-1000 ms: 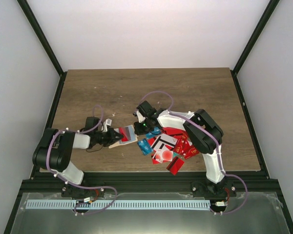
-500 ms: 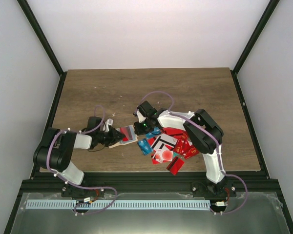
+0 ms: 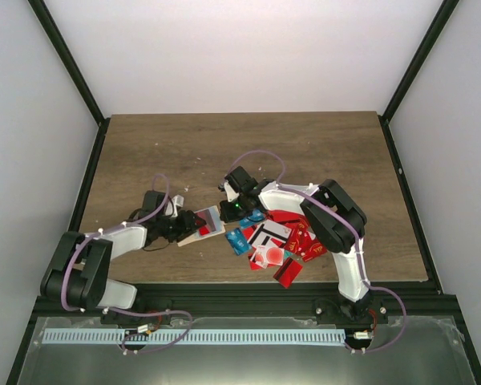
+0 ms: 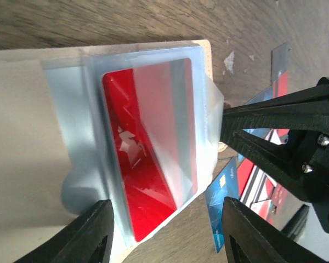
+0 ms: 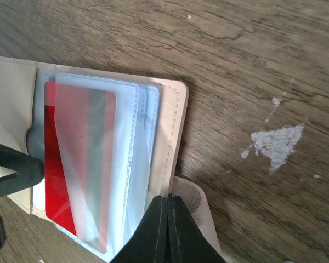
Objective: Put the credit cards into the card holder
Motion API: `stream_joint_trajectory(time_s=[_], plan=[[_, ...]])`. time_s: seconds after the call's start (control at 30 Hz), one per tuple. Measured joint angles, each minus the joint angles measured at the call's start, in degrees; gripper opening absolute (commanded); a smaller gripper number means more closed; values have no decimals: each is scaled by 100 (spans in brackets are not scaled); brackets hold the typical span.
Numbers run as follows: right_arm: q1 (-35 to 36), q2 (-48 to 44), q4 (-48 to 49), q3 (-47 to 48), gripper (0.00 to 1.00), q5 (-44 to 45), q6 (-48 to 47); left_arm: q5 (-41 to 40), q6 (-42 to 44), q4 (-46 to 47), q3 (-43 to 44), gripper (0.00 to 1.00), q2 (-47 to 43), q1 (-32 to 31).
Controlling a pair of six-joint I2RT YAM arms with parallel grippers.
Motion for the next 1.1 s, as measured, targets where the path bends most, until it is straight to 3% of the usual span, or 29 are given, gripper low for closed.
stream_joint_trajectory(time_s=[0.13,0.2,0.4,0.53,0.87,1.1], plan=[[4,0,39,-22,1,7,-2,-297,151,-675,109,65,-330,-2],[4,0,70,-33,1,7,-2,-442,229,-1001,173,63,-511,-2],[4,0,72,-33,1,7,-26,-879,476,-1547,341,23,-855,-11],[4,-4,52,-20,3,15,-74,-1086,551,-1572,365,13,-748,-22],[0,-9,-328,232,22,210,-162,-1147,619,-1158,417,8,-48,-122],[-72,-122,-577,417,24,431,-199,-1110,748,-872,597,6,284,-162]])
